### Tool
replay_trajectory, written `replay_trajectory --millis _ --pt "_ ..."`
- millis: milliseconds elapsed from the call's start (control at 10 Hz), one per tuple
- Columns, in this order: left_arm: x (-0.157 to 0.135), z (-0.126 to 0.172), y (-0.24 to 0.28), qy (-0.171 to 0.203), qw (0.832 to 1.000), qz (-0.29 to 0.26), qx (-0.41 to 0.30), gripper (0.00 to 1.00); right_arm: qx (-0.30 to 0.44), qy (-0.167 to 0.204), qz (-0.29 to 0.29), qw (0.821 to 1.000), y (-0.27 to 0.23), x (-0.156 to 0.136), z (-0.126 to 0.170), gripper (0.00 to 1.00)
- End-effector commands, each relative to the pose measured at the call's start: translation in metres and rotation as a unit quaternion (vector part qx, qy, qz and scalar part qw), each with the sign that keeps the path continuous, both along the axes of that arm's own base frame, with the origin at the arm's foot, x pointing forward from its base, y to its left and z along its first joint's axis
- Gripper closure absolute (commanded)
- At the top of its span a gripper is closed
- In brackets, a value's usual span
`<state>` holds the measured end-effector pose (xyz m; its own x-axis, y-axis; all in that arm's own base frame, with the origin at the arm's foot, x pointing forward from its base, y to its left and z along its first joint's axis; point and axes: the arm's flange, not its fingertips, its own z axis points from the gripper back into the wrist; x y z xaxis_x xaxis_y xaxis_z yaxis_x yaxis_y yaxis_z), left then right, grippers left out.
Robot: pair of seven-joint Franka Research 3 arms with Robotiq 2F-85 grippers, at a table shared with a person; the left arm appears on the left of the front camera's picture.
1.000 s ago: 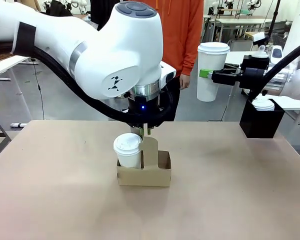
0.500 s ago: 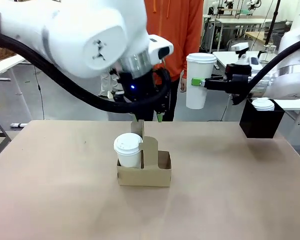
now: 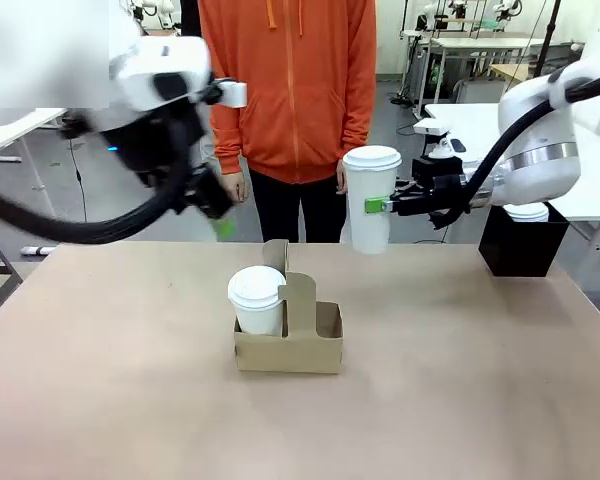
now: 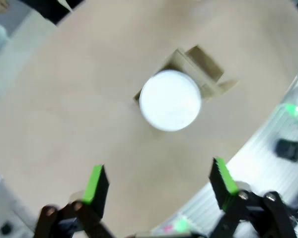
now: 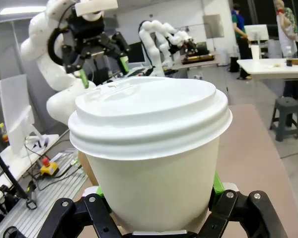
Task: Pour a drink into a cup and package it in a carrier.
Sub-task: Insert the held 600 ml Paper Cup into the Cup Carrier.
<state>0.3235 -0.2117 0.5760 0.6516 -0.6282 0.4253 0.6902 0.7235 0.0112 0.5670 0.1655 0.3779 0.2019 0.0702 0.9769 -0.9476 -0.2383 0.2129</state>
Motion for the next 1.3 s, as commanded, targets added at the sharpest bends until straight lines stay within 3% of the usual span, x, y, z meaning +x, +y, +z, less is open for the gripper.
replay_trajectory --millis 0,100,200,300,500,900,1000,1200 --pt "-0.018 -0.021 0.032 -0.078 0.997 -0.008 0.002 0.0 0.0 -0.001 -0.009 1.0 -0.007 -0.001 0.008 0.19" --pt "-0.016 -0.029 0.026 -0.093 0.994 0.044 0.037 0.0 0.0 -0.001 -0.009 1.0 -0.007 -0.001 0.008 0.19" --pt "-0.008 -0.007 0.025 -0.031 0.999 -0.012 0.003 0.0 0.0 -0.001 -0.009 1.0 -0.007 -0.001 0.008 0.19" --pt "-0.008 -0.007 0.025 -0.031 0.999 -0.012 0.003 0.0 0.0 -0.001 -0.009 1.0 -0.007 -0.001 0.008 0.19" --pt "-0.008 -0.026 0.045 -0.092 0.996 -0.005 -0.005 0.0 0.016 -0.007 -0.001 1.0 0.004 -0.009 -0.009 0.19" --pt "0.007 -0.054 0.085 -0.113 0.992 -0.042 -0.03 0.0 0.066 -0.028 0.012 0.997 0.038 -0.041 -0.028 0.19" --pt "0.009 -0.062 0.095 -0.158 0.986 -0.036 -0.024 0.0 0.076 -0.016 0.025 0.997 0.047 -0.051 -0.034 0.19" --pt "0.013 -0.074 0.106 -0.191 0.979 -0.057 -0.035 0.0 0.092 -0.011 0.046 0.995 0.061 -0.064 -0.044 0.19"
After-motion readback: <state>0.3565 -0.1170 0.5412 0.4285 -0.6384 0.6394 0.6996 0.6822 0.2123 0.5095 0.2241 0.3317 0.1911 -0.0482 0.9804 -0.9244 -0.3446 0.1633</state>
